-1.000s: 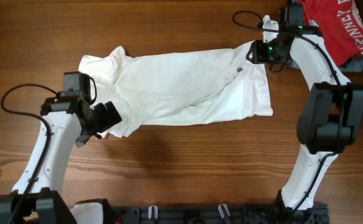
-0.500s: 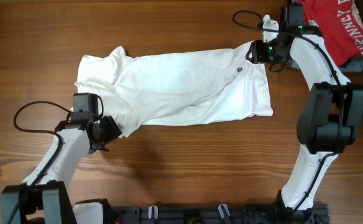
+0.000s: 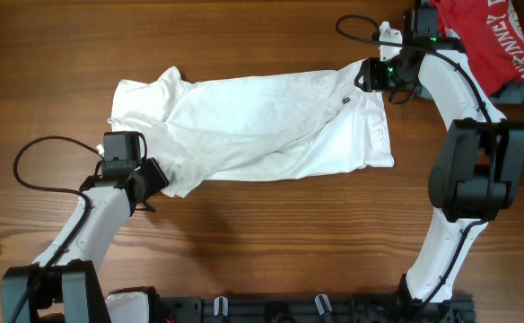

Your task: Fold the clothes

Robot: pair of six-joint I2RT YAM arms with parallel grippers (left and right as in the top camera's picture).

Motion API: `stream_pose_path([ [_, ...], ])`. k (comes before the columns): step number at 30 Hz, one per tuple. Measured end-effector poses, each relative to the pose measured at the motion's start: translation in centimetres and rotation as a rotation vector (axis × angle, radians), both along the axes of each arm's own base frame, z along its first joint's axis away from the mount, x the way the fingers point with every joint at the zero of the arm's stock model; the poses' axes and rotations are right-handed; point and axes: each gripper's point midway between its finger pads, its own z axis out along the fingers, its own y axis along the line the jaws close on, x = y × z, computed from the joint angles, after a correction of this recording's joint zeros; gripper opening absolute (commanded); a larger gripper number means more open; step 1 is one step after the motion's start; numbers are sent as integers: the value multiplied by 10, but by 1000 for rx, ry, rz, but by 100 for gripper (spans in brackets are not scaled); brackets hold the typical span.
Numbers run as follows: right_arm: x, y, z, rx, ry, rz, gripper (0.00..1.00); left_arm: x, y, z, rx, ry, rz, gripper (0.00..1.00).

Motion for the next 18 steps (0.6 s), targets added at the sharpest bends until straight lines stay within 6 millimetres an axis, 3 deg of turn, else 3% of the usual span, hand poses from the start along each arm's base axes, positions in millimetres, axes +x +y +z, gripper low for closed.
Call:
stream_pose_path([
  [2,0,0,0,0,-1,0,50,0,1,0,7,0,-7,55],
  [6,0,0,0,0,0,0,50,0,0,0,5,2,-17,33],
  [14,0,0,0,0,0,0,50,-3,-11,-11,-53,37,-49,22],
  [17,0,0,0,0,0,0,50,-3,-13,-11,-65,38,-52,4],
  [18,0,0,0,0,-1,0,50,-3,-14,-11,-69,38,-52,4],
])
